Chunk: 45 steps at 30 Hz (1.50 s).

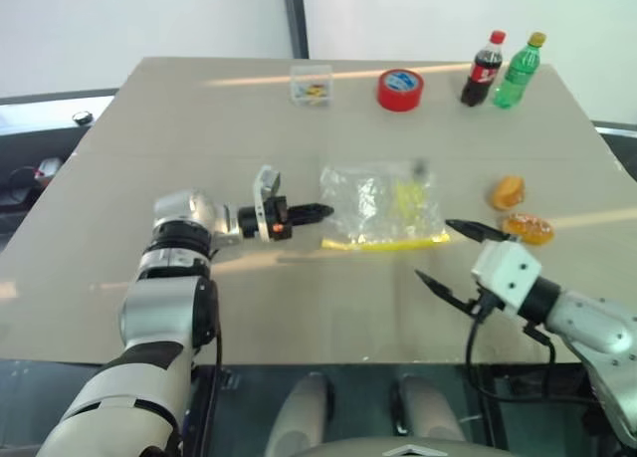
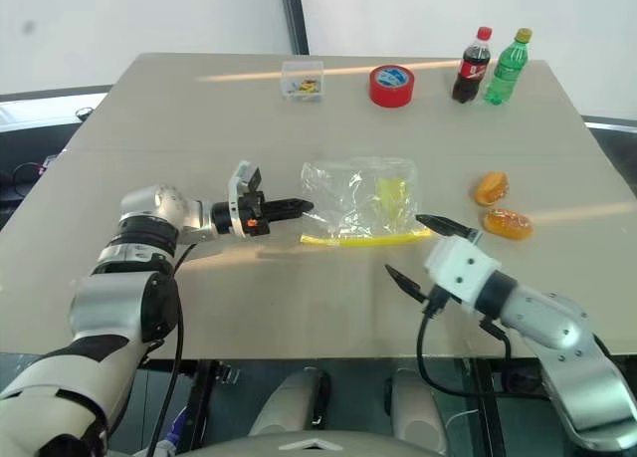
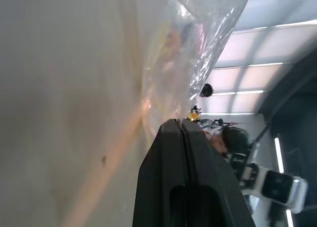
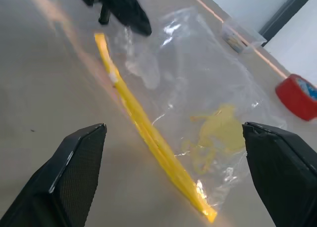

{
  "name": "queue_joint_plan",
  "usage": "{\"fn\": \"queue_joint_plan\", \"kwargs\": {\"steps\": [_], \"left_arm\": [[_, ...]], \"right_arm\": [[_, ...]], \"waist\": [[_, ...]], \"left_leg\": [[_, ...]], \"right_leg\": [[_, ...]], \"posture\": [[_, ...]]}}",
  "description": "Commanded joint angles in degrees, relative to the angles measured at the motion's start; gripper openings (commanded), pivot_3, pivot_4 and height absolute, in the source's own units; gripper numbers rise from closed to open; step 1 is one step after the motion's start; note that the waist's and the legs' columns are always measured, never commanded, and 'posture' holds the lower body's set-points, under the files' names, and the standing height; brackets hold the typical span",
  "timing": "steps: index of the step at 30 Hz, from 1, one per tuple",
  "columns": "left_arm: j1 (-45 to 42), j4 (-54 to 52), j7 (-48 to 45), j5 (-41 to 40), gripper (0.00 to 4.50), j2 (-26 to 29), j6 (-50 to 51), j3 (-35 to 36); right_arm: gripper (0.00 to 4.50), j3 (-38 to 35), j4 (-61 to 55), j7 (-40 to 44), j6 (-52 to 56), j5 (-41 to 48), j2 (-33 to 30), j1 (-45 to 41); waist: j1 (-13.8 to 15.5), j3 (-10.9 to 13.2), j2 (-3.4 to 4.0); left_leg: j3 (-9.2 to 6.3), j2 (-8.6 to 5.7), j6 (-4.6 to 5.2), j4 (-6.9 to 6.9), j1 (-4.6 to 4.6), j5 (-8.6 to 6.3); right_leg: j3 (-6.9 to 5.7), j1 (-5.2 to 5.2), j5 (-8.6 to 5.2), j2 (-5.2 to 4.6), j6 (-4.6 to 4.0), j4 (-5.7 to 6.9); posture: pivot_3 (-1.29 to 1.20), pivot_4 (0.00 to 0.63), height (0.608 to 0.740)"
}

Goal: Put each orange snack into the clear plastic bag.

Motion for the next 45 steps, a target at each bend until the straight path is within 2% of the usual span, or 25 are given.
{"fn": "queue_joint_plan", "kwargs": {"steps": [1,5,12,14,17,18,19,21,22,23,27,29,31,32,33,34,36,39,41,45], "left_arm": [[-1.08,-6.17,7.78,-3.92,0.03,-1.28,7.27,7.43],[-0.36,-10.64,15.55,-6.2,0.03,-3.9,11.42,13.42],[1.8,-13.58,25.82,-13.15,0.03,-5.83,11.6,17.73],[2.21,-14.29,27.92,-15.02,0.0,-5.86,11.6,18.63],[2.91,-15.49,31.2,-17.71,0.0,-5.92,11.6,19.69],[3.24,-15.98,32.15,-18.39,0.0,-6.04,11.6,20.02],[3.5,-16.39,33.03,-18.99,0.0,-6.27,11.6,20.5],[4.18,-18.14,34.53,-20.14,0.0,-6.79,11.6,21.55],[4.36,-18.78,35.28,-20.69,0.0,-6.98,11.6,22.28],[4.51,-19.56,36.14,-20.98,0.0,-7.24,11.6,23.01],[6.31,-26.63,38.48,-21.35,0.0,-8.21,10.48,23.87],[9.67,-35.31,37.03,-20.84,0.0,-7.18,6.68,19.82],[15.66,-48.32,31.8,-17.69,0.6,-2.73,-2.01,10.71],[17.59,-52.11,30.08,-16.63,0.76,-1.3,-5.22,7.86],[19.77,-56.02,27.18,-13.3,1.29,1.59,-11.76,3.89],[21.12,-58.2,25.35,-11.02,1.62,3.47,-16.41,1.29],[23.43,-62.41,20.9,-3.03,2.58,7.86,-31.77,-4.28],[27.0,-67.79,17.59,7.51,2.58,11.49,-51.06,-10.96],[28.69,-70.97,18.04,10.21,2.58,11.31,-56.5,-13.03],[32.54,-75.06,22.01,20.73,2.58,11.35,-67.15,-18.05]], "right_arm": [[4.5,6.87,5.39,-5.09,-0.7,-11.14,3.33,-5.13],[4.5,11.06,10.95,-9.44,0.15,-19.15,7.7,-8.52],[4.5,10.92,19.59,-18.93,3.43,-25.67,17.16,-12.34],[4.09,9.51,21.5,-20.54,3.88,-26.22,18.19,-13.43],[2.96,8.18,22.12,-20.91,3.8,-25.99,18.81,-14.09],[2.2,8.04,22.27,-20.59,3.37,-25.92,18.61,-14.32],[1.85,7.91,22.44,-20.31,2.96,-25.82,18.4,-14.48],[0.75,7.74,22.58,-19.39,2.17,-25.24,18.02,-14.77],[0.52,7.6,22.5,-19.16,1.88,-25.04,17.93,-15.01],[0.05,7.37,22.39,-19.02,1.64,-24.74,17.96,-15.34],[0.05,6.04,22.68,-18.05,1.04,-23.19,17.92,-18.25],[0.05,4.95,23.83,-16.85,1.13,-21.58,17.76,-20.8],[0.0,3.67,26.24,-14.82,1.17,-19.37,17.28,-24.42],[0.0,3.22,27.19,-14.23,0.97,-18.65,17.01,-25.53],[0.0,2.85,29.01,-13.35,1.11,-18.03,16.56,-27.5],[0.0,2.55,30.36,-12.76,1.1,-17.58,16.17,-28.82],[0.0,2.75,34.22,-10.64,2.09,-16.9,15.54,-32.75],[0.0,2.3,38.38,-9.06,3.63,-15.07,16.42,-37.23],[0.0,2.73,39.91,-8.66,4.12,-14.95,16.79,-39.26],[0.0,3.48,41.39,-7.96,5.59,-14.79,17.93,-41.83]], "waist": [[-0.23,0.0,0.0],[-0.3,0.01,-0.01],[-0.56,0.0,-0.04],[-0.68,0.01,-0.04],[-0.7,0.0,-0.04],[-0.71,0.0,-0.04],[-0.73,0.0,-0.04],[-0.75,0.0,-0.04],[-0.75,0.0,-0.04],[-0.75,0.01,-0.04],[-0.92,0.01,-0.04],[-0.88,0.01,-0.04],[-1.24,0.02,-0.05],[-1.4,0.04,-0.07],[-1.25,0.04,-0.07],[-1.06,0.04,-0.06],[-0.61,0.05,-0.06],[-0.36,0.05,-0.06],[-0.15,0.05,-0.06],[-0.33,0.06,-0.04]], "left_leg": [[-0.02,0.0,-0.04,0.0,0.01,0.03],[0.0,-0.01,-0.4,-0.02,-0.09,0.23],[0.25,0.03,-0.54,-0.04,-0.09,0.32],[0.33,0.03,-0.57,-0.05,-0.09,0.33],[0.39,0.06,-0.6,-0.06,-0.08,0.35],[0.39,0.07,-0.6,-0.06,-0.08,0.35],[0.39,0.07,-0.6,-0.06,-0.08,0.35],[0.43,0.06,-0.6,-0.07,-0.08,0.35],[0.43,0.07,-0.6,-0.08,-0.08,0.35],[0.43,0.07,-0.6,-0.08,-0.09,0.35],[0.46,0.07,-0.6,-0.08,-0.08,0.35],[0.47,0.09,-0.6,-0.09,-0.08,0.35],[0.57,0.13,-0.61,-0.16,-0.08,0.35],[0.64,0.16,-0.61,-0.18,-0.07,0.35],[0.67,0.21,-0.62,-0.25,-0.06,0.35],[0.67,0.22,-0.62,-0.27,-0.06,0.35],[0.67,0.24,-0.64,-0.32,-0.06,0.36],[0.69,0.18,-0.63,-0.35,-0.07,0.36],[0.74,0.16,-0.61,-0.41,-0.09,0.35],[0.74,0.17,-0.57,-0.45,-0.2,0.33]], "right_leg": [[0.0,-0.03,0.0,0.0,0.0,0.04],[0.05,-0.17,0.0,-0.02,-0.01,0.17],[0.43,-0.49,0.0,-0.03,-0.02,0.54],[0.56,-0.61,0.01,-0.04,-0.03,0.68],[0.65,-0.7,0.02,-0.04,-0.04,0.79],[0.67,-0.7,0.02,-0.04,-0.04,0.79],[0.67,-0.7,0.02,-0.04,-0.04,0.78],[0.7,-0.72,0.02,-0.04,-0.04,0.78],[0.71,-0.72,0.02,-0.04,-0.04,0.78],[0.71,-0.73,0.02,-0.04,-0.04,0.78],[0.74,-0.74,0.02,-0.04,-0.04,0.79],[0.75,-0.75,0.02,-0.04,-0.04,0.79],[0.85,-0.8,0.03,-0.04,-0.05,0.78],[0.91,-0.83,0.04,-0.02,-0.06,0.78],[0.95,-0.84,0.04,-0.03,-0.07,0.77],[0.94,-0.87,0.04,-0.01,-0.08,0.76],[0.92,-0.87,0.04,-0.02,-0.09,0.71],[0.91,-0.85,0.05,-0.09,-0.12,0.63],[0.94,-0.84,0.05,-0.14,-0.12,0.51],[0.92,-0.88,0.05,-0.11,-0.12,0.37]], "posture": [[0.0,0.15,0.74],[0.0,0.15,0.74],[0.0,0.15,0.74],[0.0,0.15,0.74],[0.0,0.15,0.74],[0.0,0.15,0.74],[0.0,0.15,0.74],[0.0,0.15,0.74],[0.0,0.15,0.74],[0.0,0.15,0.74],[0.0,0.15,0.74],[0.0,0.15,0.74],[0.0,0.15,0.74],[0.0,0.15,0.74],[0.0,0.15,0.74],[0.0,0.15,0.74],[0.0,0.15,0.74],[0.0,0.15,0.74],[0.0,0.15,0.74],[0.0,0.15,0.74]]}}
